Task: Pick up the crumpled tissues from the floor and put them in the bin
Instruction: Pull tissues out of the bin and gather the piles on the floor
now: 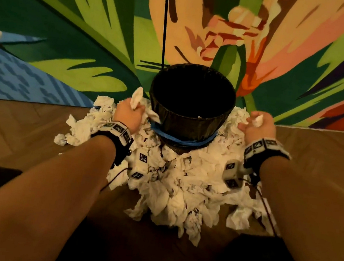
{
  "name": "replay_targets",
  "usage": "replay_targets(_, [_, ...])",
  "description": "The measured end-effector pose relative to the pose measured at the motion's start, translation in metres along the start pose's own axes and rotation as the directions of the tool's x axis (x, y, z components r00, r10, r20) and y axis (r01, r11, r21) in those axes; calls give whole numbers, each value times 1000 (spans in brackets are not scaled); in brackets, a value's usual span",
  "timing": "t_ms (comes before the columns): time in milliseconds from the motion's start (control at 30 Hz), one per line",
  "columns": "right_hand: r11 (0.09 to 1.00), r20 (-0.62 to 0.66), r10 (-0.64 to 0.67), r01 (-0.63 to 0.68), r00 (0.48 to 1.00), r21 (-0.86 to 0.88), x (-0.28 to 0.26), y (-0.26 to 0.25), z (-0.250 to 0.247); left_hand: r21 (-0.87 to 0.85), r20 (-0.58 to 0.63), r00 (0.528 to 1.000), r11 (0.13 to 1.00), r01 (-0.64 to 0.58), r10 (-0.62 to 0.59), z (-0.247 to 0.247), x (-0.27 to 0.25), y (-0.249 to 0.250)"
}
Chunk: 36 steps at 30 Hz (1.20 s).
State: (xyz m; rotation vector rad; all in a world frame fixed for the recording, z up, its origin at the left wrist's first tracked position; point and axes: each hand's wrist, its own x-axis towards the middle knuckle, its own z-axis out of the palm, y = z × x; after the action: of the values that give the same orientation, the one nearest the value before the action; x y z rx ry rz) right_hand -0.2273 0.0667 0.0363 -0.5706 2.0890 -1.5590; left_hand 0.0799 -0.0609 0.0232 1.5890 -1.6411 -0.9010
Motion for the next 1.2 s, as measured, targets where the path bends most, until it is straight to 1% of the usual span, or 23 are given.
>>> replay_targets(67, [999, 32, -43, 42, 999, 25, 12, -29, -2, -40, -33, 999, 999, -5, 4, -13, 14, 16])
replay_targets(100, [996, 67, -86, 86, 994, -6, 16, -45, -3, -54, -61, 998, 998, -9, 6, -19, 22, 24])
replay_targets(133, [983, 109, -155, 165, 982, -87, 20, -61, -2, -41, -101, 995, 999, -27, 22, -26, 29, 32])
replay_targets(167, [942, 160, -246, 275, 956, -193, 24, -77, 0, -17, -137, 989, 998, -53, 51, -32, 36, 41])
replay_targets(233, [799, 279, -405, 485, 871, -356, 28, -106, 8, 0, -157, 981, 994, -111, 110, -44, 47, 60])
replay_targets(300, [674, 348, -506, 614, 789, -412, 28, -128, 21, -6, -136, 977, 986, -169, 167, -49, 57, 80])
replay_targets(333, [641, 355, -541, 647, 763, -413, 27, -135, 29, -26, -106, 978, 982, -185, 182, -50, 61, 89])
replay_targets(367, [643, 361, -552, 659, 752, -390, 24, -139, 37, -39, -70, 978, 979, -201, 198, -47, 62, 97])
replay_targets(400, [679, 375, -536, 650, 756, -341, 20, -141, 45, -65, -41, 974, 973, -224, 221, -43, 62, 103])
replay_targets(433, [711, 397, -516, 638, 759, -295, 15, -139, 55, -85, -13, 977, 973, -213, 213, -38, 61, 107])
replay_targets(467, [731, 414, -494, 623, 765, -278, 11, -134, 63, -66, 16, 980, 978, -198, 199, -31, 59, 110])
replay_targets(533, [731, 453, -435, 599, 778, -326, 7, -119, 80, -31, 42, 987, 988, -152, 153, -15, 55, 110])
replay_targets(600, [726, 499, -361, 573, 788, -379, 4, -103, 91, -41, 95, 986, 990, -136, 139, 3, 50, 107])
replay_targets(633, [729, 511, -345, 567, 788, -383, 3, -96, 94, -36, 120, 981, 988, -149, 152, 11, 49, 105])
replay_targets(667, [726, 510, -354, 575, 784, -379, 2, -91, 95, -17, 132, 976, 985, -171, 172, 18, 48, 104])
replay_targets(733, [697, 478, -420, 612, 771, -375, 1, -87, 94, 14, 166, 957, 970, -243, 237, 29, 48, 104])
replay_targets(767, [685, 457, -450, 625, 767, -375, 2, -87, 94, 1, 176, 947, 962, -274, 270, 33, 47, 105])
replay_targets(867, [693, 391, -507, 633, 768, -345, 8, -89, 95, -19, 146, 933, 943, -331, 330, 41, 47, 110])
replay_targets(933, [695, 381, -527, 643, 759, -322, 11, -88, 96, -27, 123, 930, 938, -345, 346, 43, 46, 112])
replay_targets(967, [686, 390, -530, 651, 753, -325, 12, -87, 95, -23, 135, 926, 936, -352, 352, 44, 46, 113])
replay_targets(1067, [656, 446, -508, 666, 737, -355, 15, -83, 92, 105, 193, 920, 925, -365, 341, 50, 42, 111])
replay_targets(1133, [655, 456, -493, 661, 741, -366, 21, -80, 86, 168, 227, 920, 918, -359, 319, 51, 39, 107])
replay_targets(1200, [663, 433, -491, 646, 756, -377, 27, -78, 78, 171, 277, 908, 914, -368, 314, 50, 38, 105])
